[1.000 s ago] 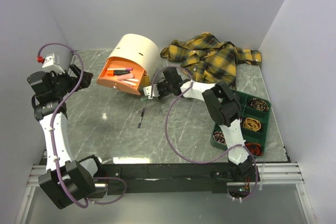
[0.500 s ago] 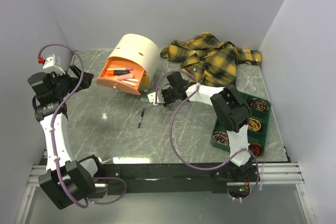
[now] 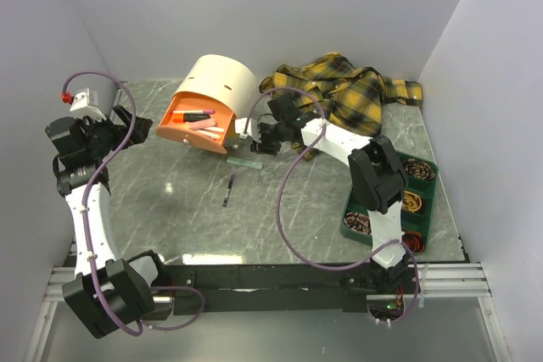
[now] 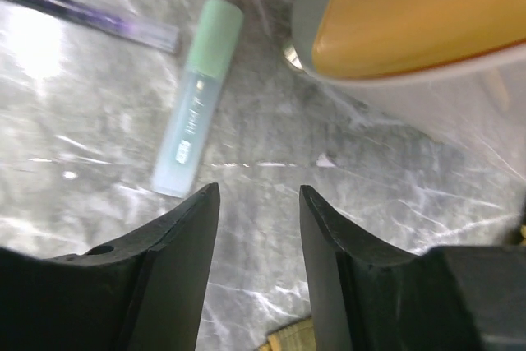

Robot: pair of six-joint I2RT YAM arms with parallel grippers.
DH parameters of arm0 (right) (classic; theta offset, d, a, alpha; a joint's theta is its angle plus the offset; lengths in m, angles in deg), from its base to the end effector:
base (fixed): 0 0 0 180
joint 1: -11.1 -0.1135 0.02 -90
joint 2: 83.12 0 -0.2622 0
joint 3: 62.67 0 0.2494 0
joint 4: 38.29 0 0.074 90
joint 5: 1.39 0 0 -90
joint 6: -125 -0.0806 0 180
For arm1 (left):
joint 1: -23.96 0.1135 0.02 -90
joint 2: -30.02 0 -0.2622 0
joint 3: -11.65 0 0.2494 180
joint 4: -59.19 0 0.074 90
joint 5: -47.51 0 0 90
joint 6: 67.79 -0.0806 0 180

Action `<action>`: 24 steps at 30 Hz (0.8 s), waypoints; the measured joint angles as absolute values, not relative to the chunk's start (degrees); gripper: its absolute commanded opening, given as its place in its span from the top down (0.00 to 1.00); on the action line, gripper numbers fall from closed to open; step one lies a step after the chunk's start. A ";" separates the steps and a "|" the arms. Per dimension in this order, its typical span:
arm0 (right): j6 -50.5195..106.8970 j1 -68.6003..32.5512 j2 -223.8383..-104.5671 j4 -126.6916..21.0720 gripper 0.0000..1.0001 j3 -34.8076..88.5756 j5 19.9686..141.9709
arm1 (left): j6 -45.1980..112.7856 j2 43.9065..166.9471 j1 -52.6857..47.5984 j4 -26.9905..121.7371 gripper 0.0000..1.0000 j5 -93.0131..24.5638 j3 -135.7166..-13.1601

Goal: Sort the stationery into containers
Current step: Pick up the pen from the center of the board.

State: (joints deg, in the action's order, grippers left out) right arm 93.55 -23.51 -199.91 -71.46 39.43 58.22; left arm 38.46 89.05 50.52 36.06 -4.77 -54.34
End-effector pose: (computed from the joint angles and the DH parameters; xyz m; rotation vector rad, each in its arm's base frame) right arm 0.3684 0.3038 0.1779 -1.8269 1.3991 0.4252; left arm 0.2590 0.0744 0.3302 -0.2220 1.8052 -0.4805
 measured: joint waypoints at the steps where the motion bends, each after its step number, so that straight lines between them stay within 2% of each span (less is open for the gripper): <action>1: 93.26 -23.51 -200.15 -73.10 0.47 40.46 57.58 | 38.46 89.05 50.52 36.06 0.01 -4.77 -54.34; 11: 87.91 -23.81 -206.97 -86.82 0.46 48.74 56.25 | 38.51 89.05 50.52 36.12 0.01 -4.79 -53.99; 24: 83.17 -25.69 -209.77 -88.25 0.39 48.76 58.87 | 38.55 89.61 50.52 36.49 0.01 -4.82 -53.99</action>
